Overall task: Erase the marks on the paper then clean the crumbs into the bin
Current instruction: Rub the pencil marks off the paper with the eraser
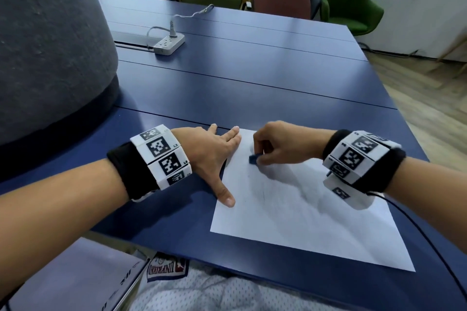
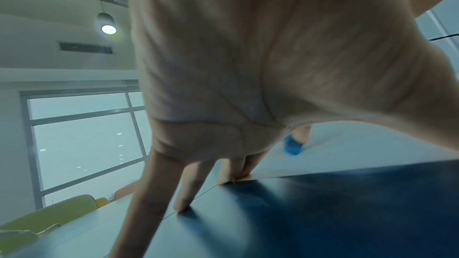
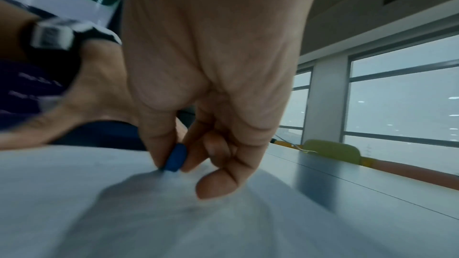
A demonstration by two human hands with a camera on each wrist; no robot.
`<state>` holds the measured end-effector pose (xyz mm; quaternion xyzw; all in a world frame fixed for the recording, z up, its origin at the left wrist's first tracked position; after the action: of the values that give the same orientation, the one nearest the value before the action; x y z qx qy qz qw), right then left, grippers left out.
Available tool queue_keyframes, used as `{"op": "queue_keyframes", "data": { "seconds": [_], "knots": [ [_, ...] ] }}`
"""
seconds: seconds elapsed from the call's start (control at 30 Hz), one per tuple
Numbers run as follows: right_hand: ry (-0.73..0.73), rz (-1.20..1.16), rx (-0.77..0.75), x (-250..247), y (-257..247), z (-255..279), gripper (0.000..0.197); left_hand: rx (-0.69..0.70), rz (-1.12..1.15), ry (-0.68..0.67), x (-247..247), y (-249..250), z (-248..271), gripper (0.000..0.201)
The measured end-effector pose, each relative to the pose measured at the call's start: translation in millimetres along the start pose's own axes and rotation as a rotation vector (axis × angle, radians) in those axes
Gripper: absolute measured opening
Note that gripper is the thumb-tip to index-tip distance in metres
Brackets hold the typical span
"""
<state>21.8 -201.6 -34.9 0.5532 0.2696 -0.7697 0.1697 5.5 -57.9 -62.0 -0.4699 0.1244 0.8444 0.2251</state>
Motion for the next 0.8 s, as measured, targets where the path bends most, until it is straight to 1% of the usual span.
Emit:
{"op": "queue_keyframes", "data": {
  "seconds": [0.03, 0.1, 0.27, 0.37, 0.43, 0.5, 0.57, 0.63, 0.73, 0.8],
  "knots": [
    [0.045, -0.008, 0.034, -3, 7, -3, 0.007, 0.005, -0.012, 0.010, 1, 1, 1, 0.152],
    [0.090, -0.053, 0.079, -4, 18, -3, 0.009, 0.011, -0.020, 0.019, 2, 4, 3, 0.152],
    [0.062, -0.108, 0.050, 4, 19, 10, 0.014, 0.059, -0.052, 0.038, 5, 21, 11, 0.152],
    [0.111, -0.091, 0.070, 0, 27, 16, 0.019, 0.090, -0.081, 0.062, 10, 33, 15, 0.152],
    [0.132, -0.101, 0.089, -1, 31, 20, 0.017, 0.094, -0.091, 0.069, 11, 37, 16, 0.152],
    [0.108, -0.110, 0.057, 5, 25, 26, 0.015, 0.092, -0.091, 0.067, 11, 38, 16, 0.152],
    [0.042, -0.093, -0.016, 11, 12, 32, 0.013, 0.095, -0.091, 0.070, 10, 39, 16, 0.152],
    [0.004, -0.074, -0.027, 12, 9, 31, 0.012, 0.090, -0.100, 0.068, 10, 39, 16, 0.152],
    [0.088, -0.074, 0.066, 2, 25, 25, 0.015, 0.082, -0.126, 0.066, 8, 41, 16, 0.152],
    [0.127, -0.084, 0.088, 1, 29, 26, 0.018, 0.089, -0.126, 0.071, 9, 41, 15, 0.150]
  ]
}}
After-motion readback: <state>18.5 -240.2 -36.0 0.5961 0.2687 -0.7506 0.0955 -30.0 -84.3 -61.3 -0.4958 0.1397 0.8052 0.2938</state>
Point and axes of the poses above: each hand's wrist, its own z-axis away from the middle knuckle, its own x-axis out of the palm, y = z × x, the point moved 5 cm from there along -z, towards the middle knuckle, and after that the axes turned 5 degrees about z, right-handed, at the moved point
